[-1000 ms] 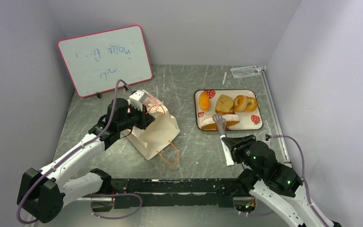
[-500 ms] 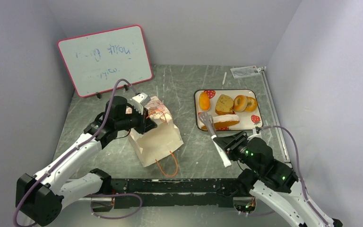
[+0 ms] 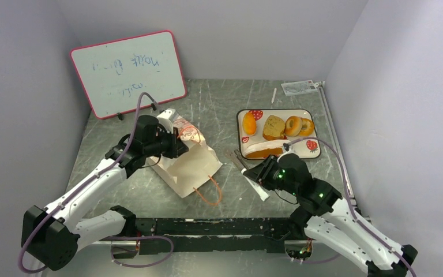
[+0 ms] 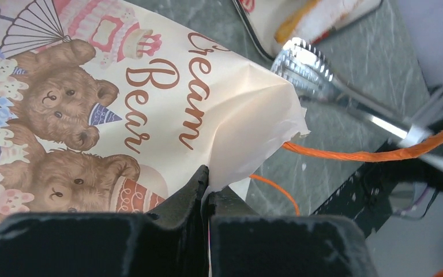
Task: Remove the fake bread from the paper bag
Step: Adjust the paper bag at the center of the board, then place the clamp at the center of the board.
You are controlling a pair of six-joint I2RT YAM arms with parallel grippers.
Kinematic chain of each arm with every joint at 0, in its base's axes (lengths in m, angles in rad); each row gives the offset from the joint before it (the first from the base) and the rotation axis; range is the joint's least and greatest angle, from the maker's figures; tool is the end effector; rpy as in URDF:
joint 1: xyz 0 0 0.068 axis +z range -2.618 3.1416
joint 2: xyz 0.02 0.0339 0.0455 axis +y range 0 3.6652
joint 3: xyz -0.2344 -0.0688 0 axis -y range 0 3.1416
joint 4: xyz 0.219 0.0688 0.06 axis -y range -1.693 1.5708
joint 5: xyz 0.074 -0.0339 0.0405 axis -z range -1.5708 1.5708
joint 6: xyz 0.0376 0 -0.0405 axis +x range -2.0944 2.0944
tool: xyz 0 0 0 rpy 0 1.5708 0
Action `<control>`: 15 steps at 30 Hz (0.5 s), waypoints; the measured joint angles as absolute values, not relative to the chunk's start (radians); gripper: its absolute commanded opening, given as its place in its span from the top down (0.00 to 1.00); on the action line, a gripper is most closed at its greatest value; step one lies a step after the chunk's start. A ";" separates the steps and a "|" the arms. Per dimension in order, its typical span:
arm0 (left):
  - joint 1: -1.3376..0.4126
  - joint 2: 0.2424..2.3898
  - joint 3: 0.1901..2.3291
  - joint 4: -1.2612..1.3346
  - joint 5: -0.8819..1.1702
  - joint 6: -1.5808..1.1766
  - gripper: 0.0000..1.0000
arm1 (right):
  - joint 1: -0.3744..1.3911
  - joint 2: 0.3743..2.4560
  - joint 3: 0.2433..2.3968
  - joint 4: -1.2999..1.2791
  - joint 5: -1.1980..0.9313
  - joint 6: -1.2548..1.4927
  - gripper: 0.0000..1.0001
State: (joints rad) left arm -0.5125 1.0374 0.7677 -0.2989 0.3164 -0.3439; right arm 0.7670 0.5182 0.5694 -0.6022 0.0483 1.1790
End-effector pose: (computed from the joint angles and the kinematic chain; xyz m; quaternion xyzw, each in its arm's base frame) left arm 0.1863 -0.1182 0.2557 0.1483 0.8567 -0.3227 0.3742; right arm 0.0927 0.0869 0.2423 0.1900 0.8517 0.3915 0.2920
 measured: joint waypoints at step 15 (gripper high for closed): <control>-0.513 1.091 1.192 -0.378 0.034 -0.663 0.93 | 0.767 0.757 0.706 -0.533 0.072 0.911 0.72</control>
State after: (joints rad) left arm -0.5125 1.0908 1.1923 -0.3782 0.0338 -0.6632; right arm 0.7670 0.7570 0.7063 -0.5335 0.0723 0.9112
